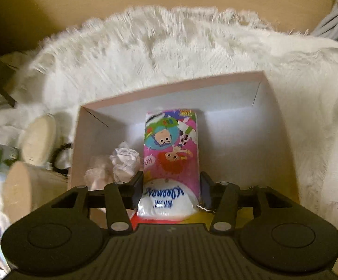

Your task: Organize soft objects

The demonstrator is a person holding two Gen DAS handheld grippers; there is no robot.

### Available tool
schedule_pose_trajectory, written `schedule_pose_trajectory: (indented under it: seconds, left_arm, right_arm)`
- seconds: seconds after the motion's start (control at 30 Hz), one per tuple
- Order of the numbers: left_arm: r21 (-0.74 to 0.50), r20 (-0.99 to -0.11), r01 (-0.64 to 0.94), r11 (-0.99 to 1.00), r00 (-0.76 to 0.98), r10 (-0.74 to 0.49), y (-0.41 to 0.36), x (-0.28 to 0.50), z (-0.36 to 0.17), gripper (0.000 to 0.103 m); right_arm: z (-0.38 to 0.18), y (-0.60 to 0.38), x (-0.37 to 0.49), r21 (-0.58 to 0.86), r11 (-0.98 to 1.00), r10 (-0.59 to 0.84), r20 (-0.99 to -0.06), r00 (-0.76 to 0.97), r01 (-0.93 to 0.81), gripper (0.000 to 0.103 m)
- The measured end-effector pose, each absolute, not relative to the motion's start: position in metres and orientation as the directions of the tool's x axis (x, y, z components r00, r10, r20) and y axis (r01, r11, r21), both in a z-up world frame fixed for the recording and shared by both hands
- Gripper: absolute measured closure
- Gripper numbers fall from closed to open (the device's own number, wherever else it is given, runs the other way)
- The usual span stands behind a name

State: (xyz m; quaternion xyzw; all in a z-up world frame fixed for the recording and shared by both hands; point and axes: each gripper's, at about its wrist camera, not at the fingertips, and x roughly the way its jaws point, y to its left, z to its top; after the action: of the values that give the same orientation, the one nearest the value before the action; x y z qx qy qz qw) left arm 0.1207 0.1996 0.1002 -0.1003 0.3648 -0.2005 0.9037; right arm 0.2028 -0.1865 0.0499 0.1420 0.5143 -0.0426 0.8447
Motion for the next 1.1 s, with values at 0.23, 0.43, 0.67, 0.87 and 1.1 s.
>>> schedule_pose_trajectory:
  seconds: [0.23,0.43,0.67,0.87,1.1]
  left_arm:
    - [-0.331,-0.655,0.092,0.939,0.694,-0.299,0.259,0.113,0.08,0.09]
    - [-0.261,-0.684,0.032,0.965,0.699,-0.208,0.273,0.119,0.078,0.09]
    - [-0.262,-0.705,0.076,0.962,0.665,-0.245,0.26,0.124,0.068,0.09]
    - [-0.249,-0.724,0.129,0.96,0.633,-0.273,0.249,0.125,0.063,0.09]
    - [-0.26,-0.727,0.131,0.957,0.625,-0.283,0.258,0.117,0.062,0.09]
  right_arm:
    - [0.1,-0.177,0.145,0.088,0.983,-0.04,-0.756,0.653,0.161,0.045]
    - [0.117,-0.153,0.107,0.033,0.994,-0.051,-0.69,0.722,0.101,0.045]
    - [0.103,-0.106,0.08,-0.019,0.999,-0.045,-0.624,0.78,0.042,0.044]
    - [0.086,-0.075,0.069,0.026,0.996,0.078,-0.666,0.742,-0.081,0.044]
    - [0.051,-0.032,0.065,-0.111,0.975,0.063,-0.688,0.723,-0.191,0.042]
